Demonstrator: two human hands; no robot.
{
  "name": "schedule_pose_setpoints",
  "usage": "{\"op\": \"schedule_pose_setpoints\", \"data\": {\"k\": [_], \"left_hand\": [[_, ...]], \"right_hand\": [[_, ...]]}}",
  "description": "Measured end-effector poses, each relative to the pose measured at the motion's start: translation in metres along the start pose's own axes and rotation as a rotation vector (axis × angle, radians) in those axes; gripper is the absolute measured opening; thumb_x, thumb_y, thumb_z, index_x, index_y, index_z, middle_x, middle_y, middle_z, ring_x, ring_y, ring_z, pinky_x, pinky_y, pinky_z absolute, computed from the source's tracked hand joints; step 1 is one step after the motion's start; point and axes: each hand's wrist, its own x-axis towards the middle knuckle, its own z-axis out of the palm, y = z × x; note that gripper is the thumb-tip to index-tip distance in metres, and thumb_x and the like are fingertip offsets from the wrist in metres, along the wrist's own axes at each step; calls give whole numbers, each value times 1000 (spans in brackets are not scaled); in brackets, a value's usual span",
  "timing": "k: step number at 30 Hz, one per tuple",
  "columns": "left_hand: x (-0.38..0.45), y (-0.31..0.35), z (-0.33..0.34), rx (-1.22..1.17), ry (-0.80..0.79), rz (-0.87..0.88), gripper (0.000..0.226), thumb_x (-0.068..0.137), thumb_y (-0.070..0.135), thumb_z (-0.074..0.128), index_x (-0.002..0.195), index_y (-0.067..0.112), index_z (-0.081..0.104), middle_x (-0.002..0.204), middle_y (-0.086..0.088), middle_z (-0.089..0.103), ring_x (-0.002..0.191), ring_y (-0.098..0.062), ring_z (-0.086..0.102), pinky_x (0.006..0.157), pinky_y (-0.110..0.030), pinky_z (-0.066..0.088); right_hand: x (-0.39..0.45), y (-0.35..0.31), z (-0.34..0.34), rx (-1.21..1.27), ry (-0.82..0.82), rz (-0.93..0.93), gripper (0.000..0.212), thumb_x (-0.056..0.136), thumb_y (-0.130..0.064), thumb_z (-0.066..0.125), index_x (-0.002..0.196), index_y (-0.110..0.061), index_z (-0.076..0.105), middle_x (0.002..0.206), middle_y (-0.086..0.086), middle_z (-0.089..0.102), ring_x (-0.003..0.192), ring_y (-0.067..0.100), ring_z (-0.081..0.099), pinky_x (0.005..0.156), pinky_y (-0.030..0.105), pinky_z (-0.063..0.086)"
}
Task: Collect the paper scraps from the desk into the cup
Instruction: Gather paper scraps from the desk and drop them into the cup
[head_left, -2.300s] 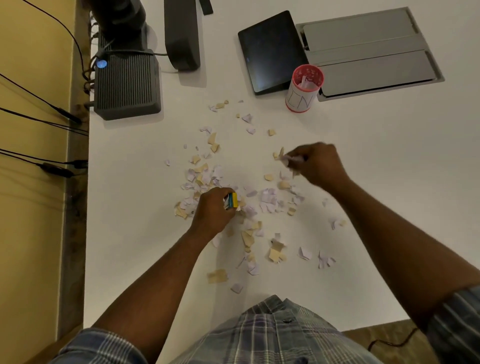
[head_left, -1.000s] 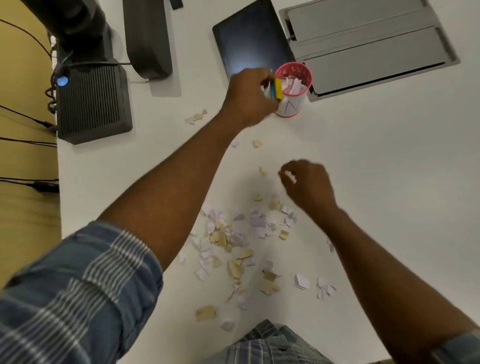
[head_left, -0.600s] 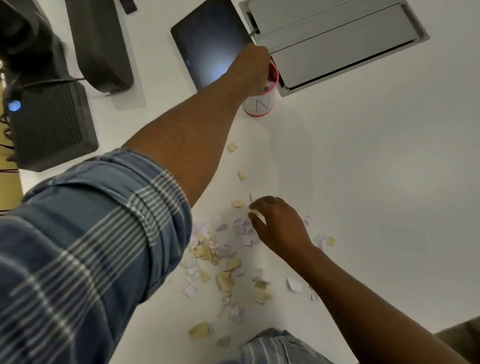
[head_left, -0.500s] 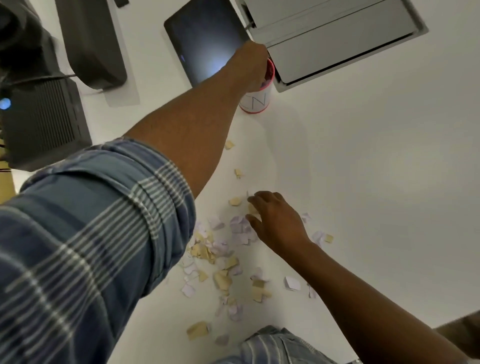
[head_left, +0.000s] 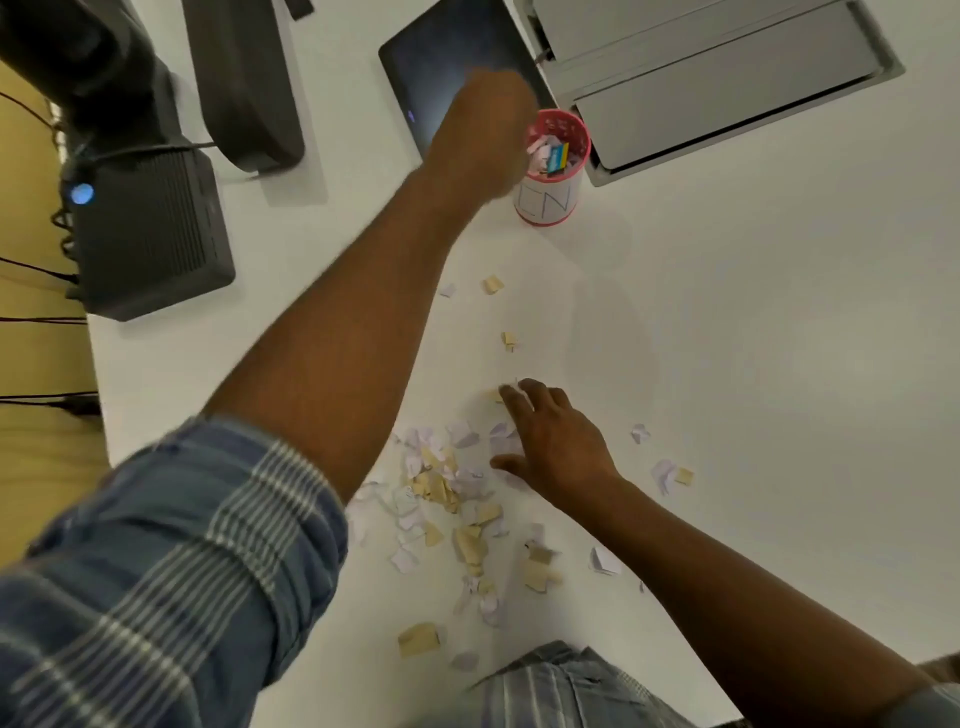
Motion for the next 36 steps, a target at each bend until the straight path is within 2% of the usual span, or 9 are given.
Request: {"op": "schedule_pose_setpoints", "data": {"k": [3,6,14,19,21,24,28,31,36], "left_hand": [[-71,-29,10,-150,117,-14,34,82,14,67,116,9,61,115,-12,63,106,-26,58,91,-29,43],[-154,-55,30,-263,109,-47,38,84,15,64,121,10,58,121,-13,59,110,-28,56,94,-39,47],[-304,-118,91,-41,-199,-401,69,84,44,62,143,31,30,156,-11,18,142,-33,17,114,-49,24],[-337,-125,102,-156,-361,-370,103,66,62,71,143,49,3,158,2,-10,145,-30,-1,111,-50,27],[-341,-119,105,-113,-359,-309,98,68,58,71,144,45,11,159,1,-4,144,-28,6,109,-45,32],[-342,-104,109,-39,-294,-275,65,80,42,66,138,33,37,154,-5,19,136,-26,26,105,-41,40],[-347,-91,114,-198,-174,-259,19,90,16,50,106,14,62,128,-5,47,111,-24,48,85,-33,48],[-345,-89,117,-272,-128,-237,17,91,8,50,98,9,66,106,-6,56,97,-22,57,82,-33,48],[-328,-90,110,-400,-47,-279,18,83,4,63,99,8,71,105,-8,65,92,-21,64,79,-22,48]], "right_hand": [[-2,-11,5,-35,-28,-44,88,77,-53,69,143,-17,24,144,7,34,125,27,39,89,39,49],[-4,-19,10,-66,-54,-58,89,77,-56,67,143,-17,23,145,9,33,127,29,37,91,40,48],[-9,-49,32,-135,-94,-118,86,83,-60,57,146,-22,13,148,11,28,126,31,37,90,41,48],[-15,-69,44,-245,-160,-254,73,88,-47,57,146,-30,16,151,13,20,126,35,33,90,43,47],[-19,-69,46,-285,-174,-328,58,92,-32,54,143,-24,26,147,14,25,121,33,37,84,41,50],[-24,-65,45,-290,-161,-377,38,94,-17,48,132,-14,40,127,14,42,106,30,46,64,38,50],[-29,-54,37,-270,-113,-365,20,96,-14,45,113,-10,54,105,11,50,93,28,52,60,37,49],[-28,-45,32,-175,-53,-299,20,93,-9,47,106,-11,63,99,9,59,91,27,58,65,35,50],[-15,-29,3,184,67,-5,22,83,-2,57,93,-9,75,93,10,73,82,25,67,73,23,48]]}}
